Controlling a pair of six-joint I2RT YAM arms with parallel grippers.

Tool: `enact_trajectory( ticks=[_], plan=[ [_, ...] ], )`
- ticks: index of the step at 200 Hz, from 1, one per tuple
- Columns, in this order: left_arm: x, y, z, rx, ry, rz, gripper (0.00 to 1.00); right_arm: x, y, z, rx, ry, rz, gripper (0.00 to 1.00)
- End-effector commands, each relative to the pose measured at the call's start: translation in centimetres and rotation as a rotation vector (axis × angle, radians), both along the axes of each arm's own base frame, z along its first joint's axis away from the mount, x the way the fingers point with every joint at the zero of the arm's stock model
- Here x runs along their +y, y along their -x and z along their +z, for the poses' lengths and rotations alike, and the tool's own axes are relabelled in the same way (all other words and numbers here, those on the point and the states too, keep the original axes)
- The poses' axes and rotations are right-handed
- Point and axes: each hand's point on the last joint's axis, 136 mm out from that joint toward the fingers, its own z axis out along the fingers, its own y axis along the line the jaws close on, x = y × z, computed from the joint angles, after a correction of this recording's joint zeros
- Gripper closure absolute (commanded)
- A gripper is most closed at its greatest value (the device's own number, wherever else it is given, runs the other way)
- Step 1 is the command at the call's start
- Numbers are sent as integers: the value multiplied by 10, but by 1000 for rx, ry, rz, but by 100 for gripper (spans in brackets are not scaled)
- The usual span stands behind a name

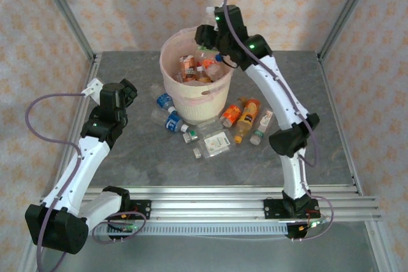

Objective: Put the plastic bottles in the bin

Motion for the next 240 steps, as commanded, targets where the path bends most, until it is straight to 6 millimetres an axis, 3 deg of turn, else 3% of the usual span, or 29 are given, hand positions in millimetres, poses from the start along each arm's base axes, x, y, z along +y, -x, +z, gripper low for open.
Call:
enact_trajectory(
  ticks=[1, 61, 106, 130, 177, 213, 240],
  plan=[
    [4, 1, 2, -5, 11, 19, 0, 23, 6, -11, 41, -11, 48, 56],
    [5, 4, 3, -2, 6, 20, 0, 67, 11, -49, 111, -23, 115, 56],
    [4, 4, 3, -3, 9, 19, 0, 79, 13, -77, 171, 2, 139, 55],
    [5, 4, 3, -4, 9, 20, 0, 83, 15, -85, 194, 8, 151, 50],
    [5, 4, 2, -1, 6, 20, 0, 87, 20, -88, 218, -4, 168, 28],
    [5, 4, 2, -1, 6, 21, 0, 87, 24, -74, 199, -18, 185, 23],
    [5, 5, 2, 0, 3, 23, 0, 81, 28, -52, 154, -23, 191, 23]
  ],
)
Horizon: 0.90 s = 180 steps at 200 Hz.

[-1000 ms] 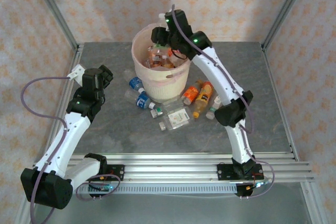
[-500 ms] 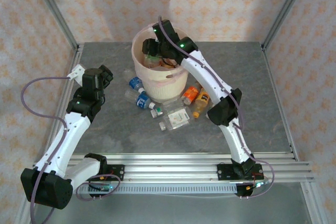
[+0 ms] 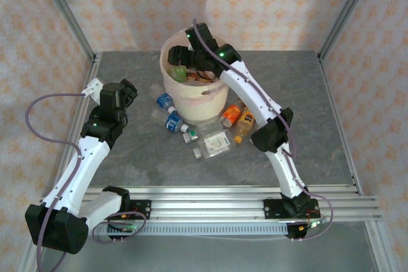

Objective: Put the plastic bottles in the bin

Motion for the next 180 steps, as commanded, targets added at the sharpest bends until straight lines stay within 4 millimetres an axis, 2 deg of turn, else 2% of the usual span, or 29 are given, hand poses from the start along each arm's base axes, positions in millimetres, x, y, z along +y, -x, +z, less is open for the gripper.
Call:
enact_trajectory(
  ticks=[1, 41, 97, 136, 156, 180],
  plan=[
    [6, 5, 3, -4, 3, 23, 0, -2, 11, 30, -49, -20, 23, 23],
    [6, 6, 4, -6, 2, 24, 0, -24, 23, 64, -121, 5, 1, 21],
    [6, 7, 6, -7, -1, 26, 0, -89, 46, 103, -215, 155, -124, 19],
    [6, 7, 9, -10, -5, 24, 0, -142, 68, 109, -247, 265, -236, 17],
    [7, 7, 8, -5, -9, 26, 0, -168, 84, 110, -257, 260, -285, 16],
    [6, 6, 10, -8, -6, 22, 0, -203, 103, 102, -249, 239, -356, 14]
  ],
)
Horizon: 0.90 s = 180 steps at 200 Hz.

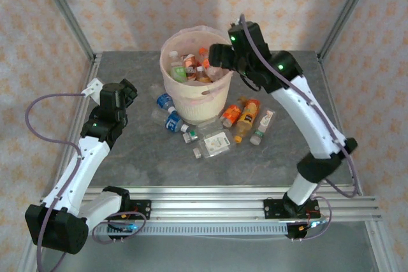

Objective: Put the plastic bottles in the bin

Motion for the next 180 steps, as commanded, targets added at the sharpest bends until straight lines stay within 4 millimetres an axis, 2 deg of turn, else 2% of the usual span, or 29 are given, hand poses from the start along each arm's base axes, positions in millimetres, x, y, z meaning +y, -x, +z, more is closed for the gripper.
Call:
enact_trajectory(
  ticks=[1, 18, 35, 70, 101, 119, 124, 160, 180],
  plan=[
    [6, 6, 10, -8, -5, 21, 0, -40, 8, 1, -45, -9, -117, 14],
    [5, 5, 10, -9, -2, 18, 0, -70, 20, -9, -28, -30, -185, 14],
    [5, 4, 10, -9, 3, 18, 0, -97, 30, -28, 3, -33, -252, 13],
    [2, 1, 9, -8, 16, 7, 0, -132, 46, -76, 97, -37, -352, 12],
    [1, 0, 6, -1, 23, 3, 0, -148, 53, -131, 230, -37, -408, 9],
    [1, 1, 6, -1, 21, 6, 0, -154, 57, -160, 310, -46, -428, 5],
    [2, 1, 6, 1, 20, 8, 0, -156, 59, -169, 335, -46, -433, 0],
    [3, 2, 5, 0, 17, 13, 0, -166, 64, -232, 502, -20, -475, 1],
    [2, 1, 5, 1, 18, 12, 0, -168, 62, -258, 567, -26, -483, 1]
  ],
)
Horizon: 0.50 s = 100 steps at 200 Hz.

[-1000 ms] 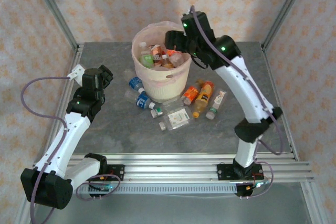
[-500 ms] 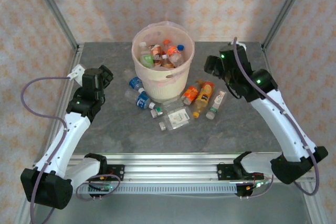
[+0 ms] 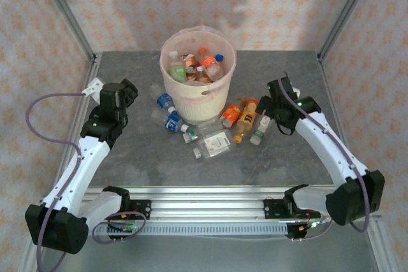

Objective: Put the plastic bottles in the bin

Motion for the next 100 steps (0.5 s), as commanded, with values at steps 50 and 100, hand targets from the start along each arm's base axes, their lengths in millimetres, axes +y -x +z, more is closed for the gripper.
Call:
enact_trajectory(
  ticks=[50, 100],
  plan=[
    [5, 0, 0, 14, 10, 26, 0, 7, -18, -64, 157, -31, 10, 1],
    [5, 0, -1, 19, 5, 30, 0, 4, -35, -86, 205, -29, 14, 2]
  ],
)
